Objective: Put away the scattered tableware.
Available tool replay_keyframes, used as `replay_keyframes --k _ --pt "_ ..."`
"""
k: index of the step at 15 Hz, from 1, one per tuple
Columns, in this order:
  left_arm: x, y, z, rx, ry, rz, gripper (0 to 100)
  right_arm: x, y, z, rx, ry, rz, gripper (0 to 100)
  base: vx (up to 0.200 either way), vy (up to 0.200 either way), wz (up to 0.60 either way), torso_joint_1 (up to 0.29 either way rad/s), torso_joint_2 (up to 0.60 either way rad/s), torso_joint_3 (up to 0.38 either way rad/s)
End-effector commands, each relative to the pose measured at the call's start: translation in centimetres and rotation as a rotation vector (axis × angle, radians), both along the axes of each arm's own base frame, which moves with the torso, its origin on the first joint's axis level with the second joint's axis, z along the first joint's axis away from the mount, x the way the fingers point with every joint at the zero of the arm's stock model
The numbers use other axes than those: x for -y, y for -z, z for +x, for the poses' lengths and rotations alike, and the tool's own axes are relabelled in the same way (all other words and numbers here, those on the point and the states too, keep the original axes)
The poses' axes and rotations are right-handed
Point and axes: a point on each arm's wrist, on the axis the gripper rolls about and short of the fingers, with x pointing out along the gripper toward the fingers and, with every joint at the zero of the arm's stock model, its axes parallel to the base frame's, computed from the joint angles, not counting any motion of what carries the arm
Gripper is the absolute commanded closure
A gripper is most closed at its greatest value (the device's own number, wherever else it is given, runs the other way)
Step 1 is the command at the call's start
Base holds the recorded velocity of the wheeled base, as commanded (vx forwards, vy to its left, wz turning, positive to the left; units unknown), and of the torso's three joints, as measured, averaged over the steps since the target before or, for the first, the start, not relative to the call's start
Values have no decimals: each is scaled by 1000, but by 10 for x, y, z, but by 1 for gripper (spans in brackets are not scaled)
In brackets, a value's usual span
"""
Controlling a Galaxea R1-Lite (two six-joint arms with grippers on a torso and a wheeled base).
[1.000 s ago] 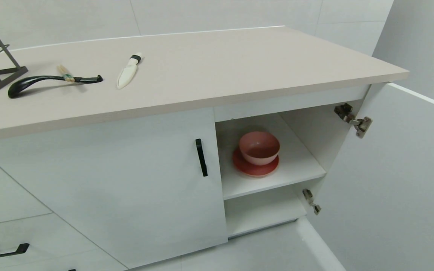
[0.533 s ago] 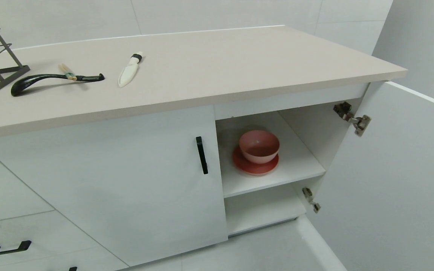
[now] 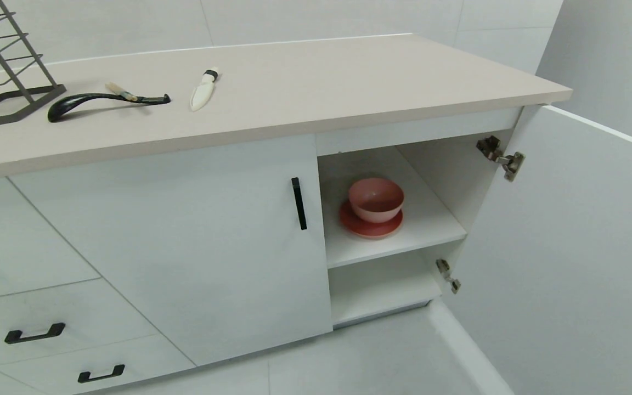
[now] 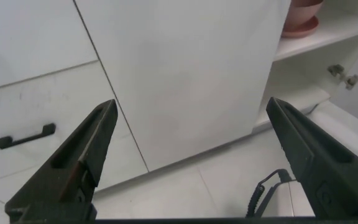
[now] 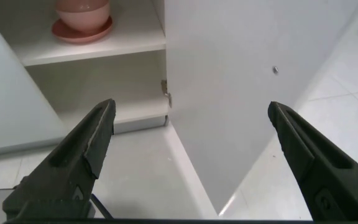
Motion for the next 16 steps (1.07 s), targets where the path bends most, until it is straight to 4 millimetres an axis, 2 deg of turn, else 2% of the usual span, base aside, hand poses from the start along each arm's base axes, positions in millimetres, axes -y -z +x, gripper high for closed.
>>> replay_keyframes --k 1,2,6,16 --pt "0 0 0 -1 0 0 0 0 0 0 -2 -1 -2 0 -200 0 0 7 2 2" --pt "0 0 0 -1 -2 2 0 0 0 0 -2 1 0 0 -200 0 0 2 2 12" --pt "0 0 0 -1 -2 3 0 0 0 0 -2 1 0 0 -200 -200 0 5 2 0" --pt "-1 0 0 -2 -45 3 0 0 0 0 -2 -4 1 0 0 -200 0 1 3 2"
